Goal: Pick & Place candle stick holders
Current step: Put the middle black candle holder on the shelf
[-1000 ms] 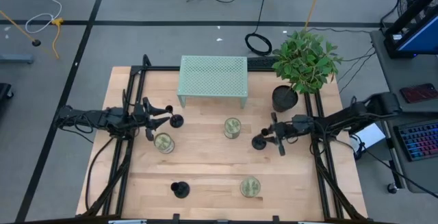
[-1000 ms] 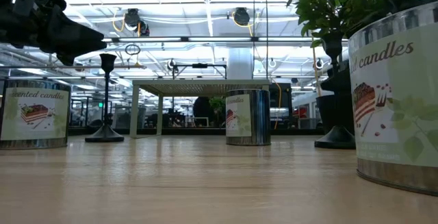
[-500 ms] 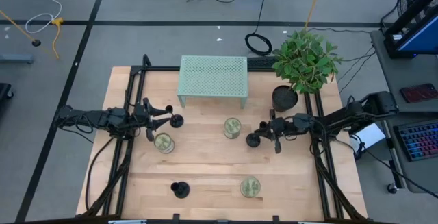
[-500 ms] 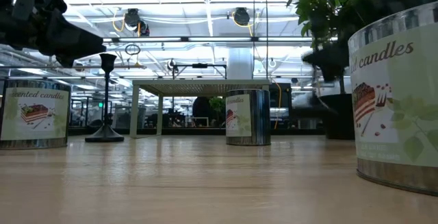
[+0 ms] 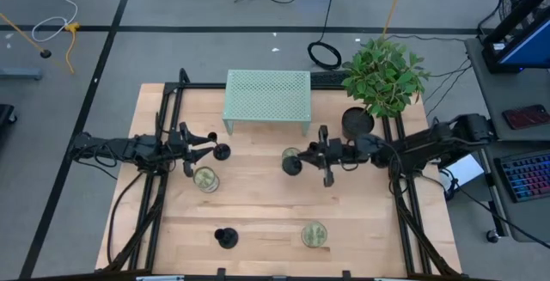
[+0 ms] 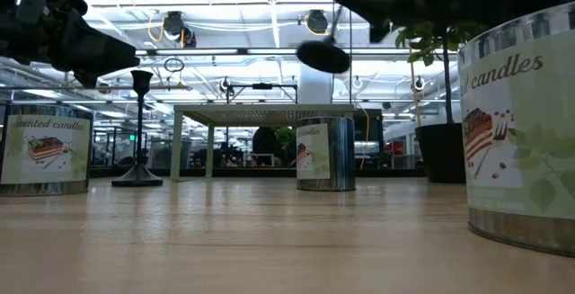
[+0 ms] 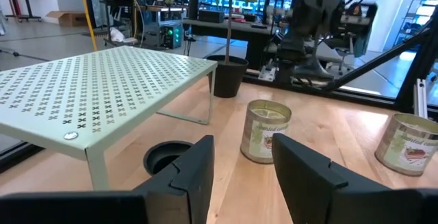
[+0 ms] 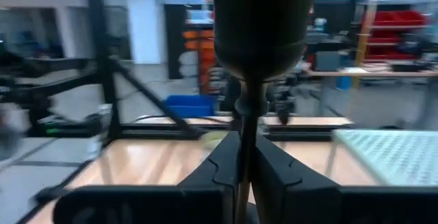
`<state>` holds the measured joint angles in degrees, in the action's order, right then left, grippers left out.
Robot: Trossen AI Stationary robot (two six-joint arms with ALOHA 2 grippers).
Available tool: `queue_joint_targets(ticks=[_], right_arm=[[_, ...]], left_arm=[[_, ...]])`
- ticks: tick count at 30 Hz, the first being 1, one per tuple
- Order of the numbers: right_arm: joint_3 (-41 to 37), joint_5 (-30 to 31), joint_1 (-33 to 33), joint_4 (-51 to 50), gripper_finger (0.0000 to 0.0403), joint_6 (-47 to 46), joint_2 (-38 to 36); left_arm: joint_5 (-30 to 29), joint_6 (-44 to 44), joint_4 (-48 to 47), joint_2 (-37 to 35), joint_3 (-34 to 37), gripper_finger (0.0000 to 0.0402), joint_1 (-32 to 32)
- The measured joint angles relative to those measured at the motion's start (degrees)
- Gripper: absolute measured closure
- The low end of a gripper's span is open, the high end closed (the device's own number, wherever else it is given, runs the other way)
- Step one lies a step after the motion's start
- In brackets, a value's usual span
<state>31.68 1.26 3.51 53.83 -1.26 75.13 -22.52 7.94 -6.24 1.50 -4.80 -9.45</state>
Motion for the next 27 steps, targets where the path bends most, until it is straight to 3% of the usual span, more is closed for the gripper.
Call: queue_joint_targets(ticks=[13,20,27], right_arm=[[14.21,29.33,-1.33,-13.27,0.0389,1.77,0.02],[22.1,30.34,-5.17,-23.5,0.0388,1.42,2.98],[31.67,30.21,-10.8,-29.3,0.0388,0.97,11.88]], left_arm=[[-0.02,-0.12,0.05,0.0,0.0,0.025,0.0],[-0.04,-0.26,0.86,-0.01,0.0,0.0249,0.0],[-0.28,-0.28,2.94,0.0,0.0,0.0249,0.0]])
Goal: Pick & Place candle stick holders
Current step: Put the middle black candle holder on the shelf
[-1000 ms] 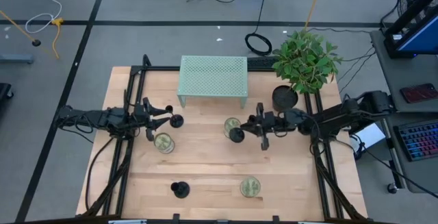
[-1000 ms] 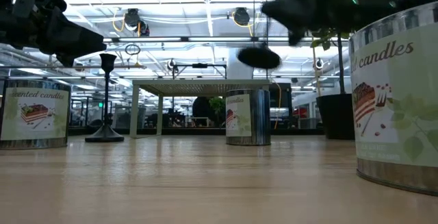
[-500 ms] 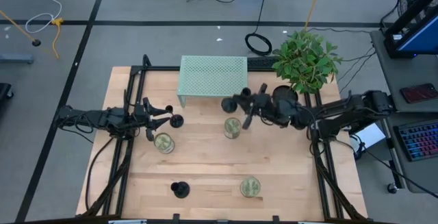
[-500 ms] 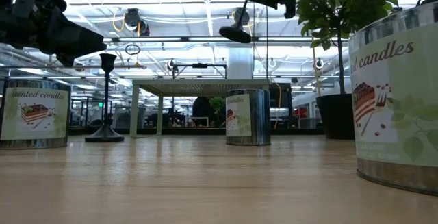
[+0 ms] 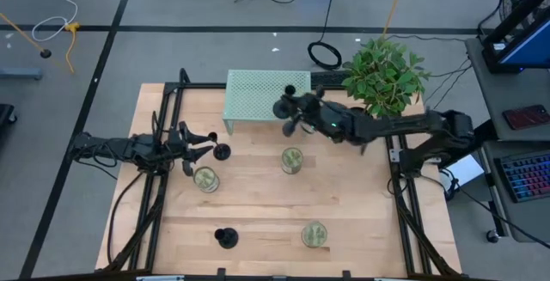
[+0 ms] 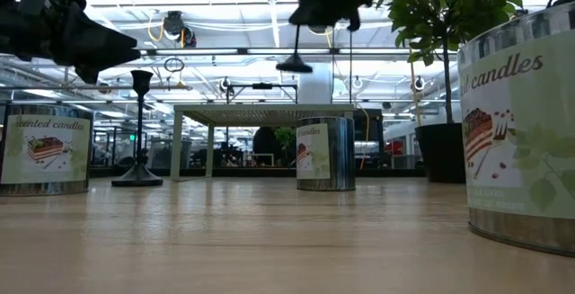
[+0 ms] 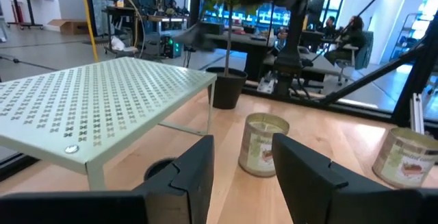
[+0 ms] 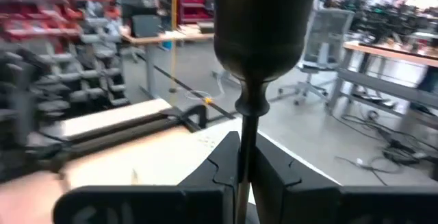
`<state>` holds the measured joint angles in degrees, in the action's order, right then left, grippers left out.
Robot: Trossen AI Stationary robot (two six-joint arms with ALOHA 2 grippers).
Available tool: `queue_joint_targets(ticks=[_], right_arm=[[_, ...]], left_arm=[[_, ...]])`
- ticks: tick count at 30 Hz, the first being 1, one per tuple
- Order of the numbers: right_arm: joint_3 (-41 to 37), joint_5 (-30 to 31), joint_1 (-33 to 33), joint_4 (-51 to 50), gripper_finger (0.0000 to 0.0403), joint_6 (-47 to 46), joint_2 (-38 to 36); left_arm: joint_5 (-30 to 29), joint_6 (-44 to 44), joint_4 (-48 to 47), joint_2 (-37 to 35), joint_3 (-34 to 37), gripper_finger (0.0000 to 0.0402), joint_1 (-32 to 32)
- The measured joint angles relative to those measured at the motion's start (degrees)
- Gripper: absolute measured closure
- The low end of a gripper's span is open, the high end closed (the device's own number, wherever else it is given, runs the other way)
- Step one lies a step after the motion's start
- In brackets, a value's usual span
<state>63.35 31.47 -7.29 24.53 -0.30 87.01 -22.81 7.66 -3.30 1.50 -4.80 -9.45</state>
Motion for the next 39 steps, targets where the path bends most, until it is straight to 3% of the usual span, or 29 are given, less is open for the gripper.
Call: queue_joint_targets(ticks=[7,17,34,39], right_arm=[[2.64,0.28,-6.61,1.73,0.0388,-0.83,5.07],[2.59,0.02,-16.19,1.4,0.0388,-5.43,6.52],[2.5,-0.12,-19.16,0.25,0.0387,-6.45,9.69],[2.5,-0.16,-19.36,-0.5,0.0368,-6.14,9.52]], left_arm=[[0.22,0.04,0.14,0.0,0.0,0.0249,0.0],[0.26,0.04,0.07,-0.02,0.0,0.025,0.0],[0.37,-0.29,-0.17,0.0,0.0,0.0249,-0.02],[0.44,-0.23,-0.47,0.0,0.0,0.0249,-0.02]])
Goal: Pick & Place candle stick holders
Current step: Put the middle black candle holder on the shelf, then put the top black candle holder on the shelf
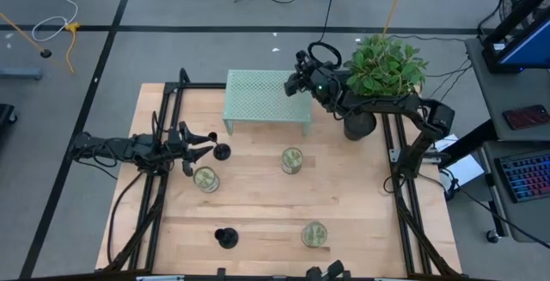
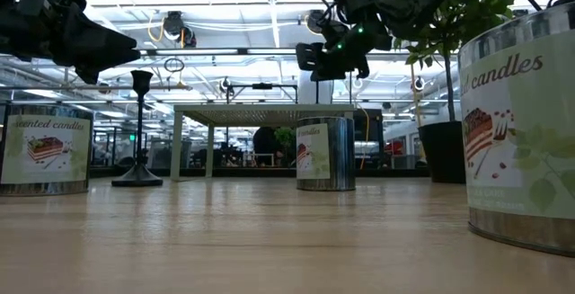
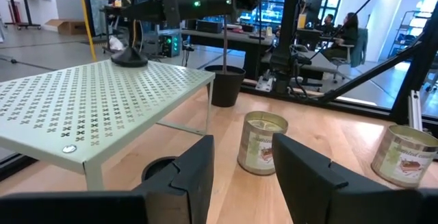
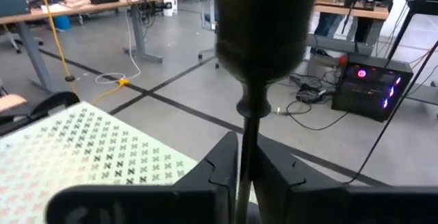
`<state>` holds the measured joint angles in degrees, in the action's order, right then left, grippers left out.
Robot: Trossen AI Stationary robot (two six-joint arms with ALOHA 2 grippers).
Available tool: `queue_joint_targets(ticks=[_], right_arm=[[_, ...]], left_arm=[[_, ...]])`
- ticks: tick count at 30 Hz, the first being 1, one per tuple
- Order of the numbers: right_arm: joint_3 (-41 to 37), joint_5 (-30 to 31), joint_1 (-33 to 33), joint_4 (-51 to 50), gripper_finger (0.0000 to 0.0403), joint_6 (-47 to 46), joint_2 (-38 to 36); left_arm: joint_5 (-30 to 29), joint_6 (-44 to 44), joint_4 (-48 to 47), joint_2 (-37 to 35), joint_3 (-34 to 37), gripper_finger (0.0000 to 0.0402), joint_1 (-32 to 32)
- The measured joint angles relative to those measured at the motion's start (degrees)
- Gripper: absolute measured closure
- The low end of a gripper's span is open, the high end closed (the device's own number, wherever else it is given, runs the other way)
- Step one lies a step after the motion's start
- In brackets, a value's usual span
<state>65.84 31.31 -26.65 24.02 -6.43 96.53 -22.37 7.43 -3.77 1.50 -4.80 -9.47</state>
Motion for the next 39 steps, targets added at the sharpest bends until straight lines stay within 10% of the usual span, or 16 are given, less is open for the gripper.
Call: queue_joint_targets(ticks=[24,39], right_arm=[[0.0,0.17,0.54,1.38,0.022,-0.2,0.0],[-0.08,9.73,5.96,-5.03,0.0236,1.79,-2.33]], left_arm=[[7.39,2.35,-0.74,0.0,0.0,0.025,0.02],[7.39,3.69,-0.7,0.0,0.0,0.025,0.02]])
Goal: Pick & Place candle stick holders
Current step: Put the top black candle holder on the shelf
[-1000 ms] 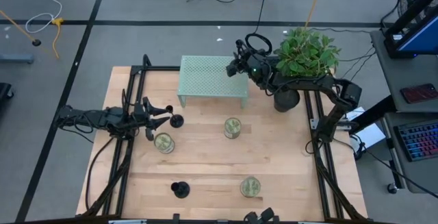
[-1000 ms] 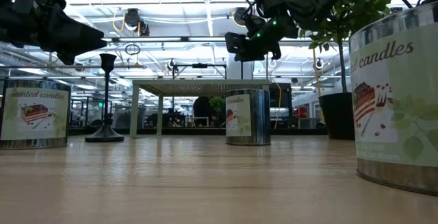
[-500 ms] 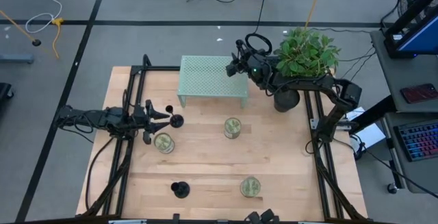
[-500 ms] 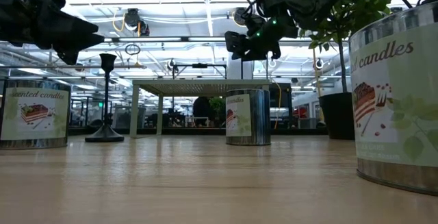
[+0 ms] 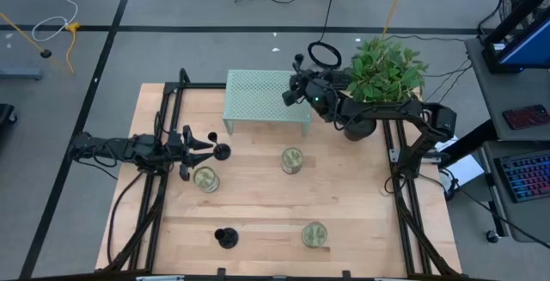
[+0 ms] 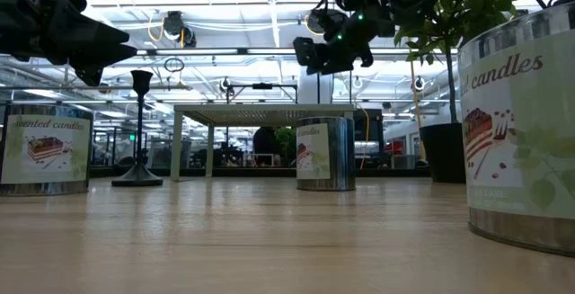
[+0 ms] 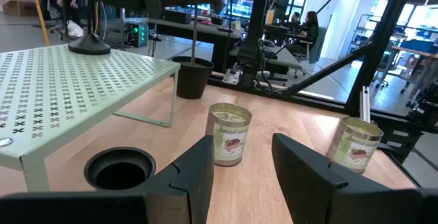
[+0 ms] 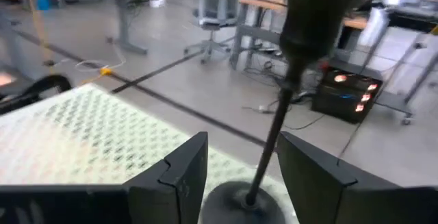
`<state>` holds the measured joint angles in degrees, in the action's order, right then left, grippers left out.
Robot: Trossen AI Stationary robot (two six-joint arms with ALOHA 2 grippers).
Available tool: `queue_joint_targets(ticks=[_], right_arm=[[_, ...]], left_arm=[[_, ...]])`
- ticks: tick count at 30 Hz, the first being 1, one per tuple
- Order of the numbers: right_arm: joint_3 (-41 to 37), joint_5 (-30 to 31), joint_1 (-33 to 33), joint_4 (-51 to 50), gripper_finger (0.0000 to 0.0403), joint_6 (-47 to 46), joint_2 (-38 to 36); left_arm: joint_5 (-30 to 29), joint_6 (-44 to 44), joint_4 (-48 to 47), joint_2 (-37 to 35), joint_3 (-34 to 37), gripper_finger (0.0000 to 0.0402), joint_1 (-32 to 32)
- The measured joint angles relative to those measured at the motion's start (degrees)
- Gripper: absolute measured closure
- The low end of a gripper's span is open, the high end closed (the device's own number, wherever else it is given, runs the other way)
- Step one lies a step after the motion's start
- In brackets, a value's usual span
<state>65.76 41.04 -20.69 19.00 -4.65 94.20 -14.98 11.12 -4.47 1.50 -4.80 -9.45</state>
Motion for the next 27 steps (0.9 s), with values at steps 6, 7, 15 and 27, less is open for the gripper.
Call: queue_joint_targets(ticks=[6,7,15,27], right_arm=[[0.06,0.78,0.31,-1.97,0.0238,0.6,0.01],[0.06,0.79,0.43,-2.1,0.0238,0.35,-0.04],[0.08,0.92,3.28,-8.56,0.0247,-0.48,-1.75],[0.08,0.74,16.16,-21.69,0.0257,-2.29,-6.92]], left_arm=[[0.02,0.17,0.01,-0.01,0.0,0.025,0.0],[0.02,0.2,0.01,0.0,0.0,0.025,0.0],[-0.04,0.71,-0.02,0.0,0.0,0.025,-0.02],[-1.7,-0.69,2.52,0.0,0.0,0.025,-0.02]])
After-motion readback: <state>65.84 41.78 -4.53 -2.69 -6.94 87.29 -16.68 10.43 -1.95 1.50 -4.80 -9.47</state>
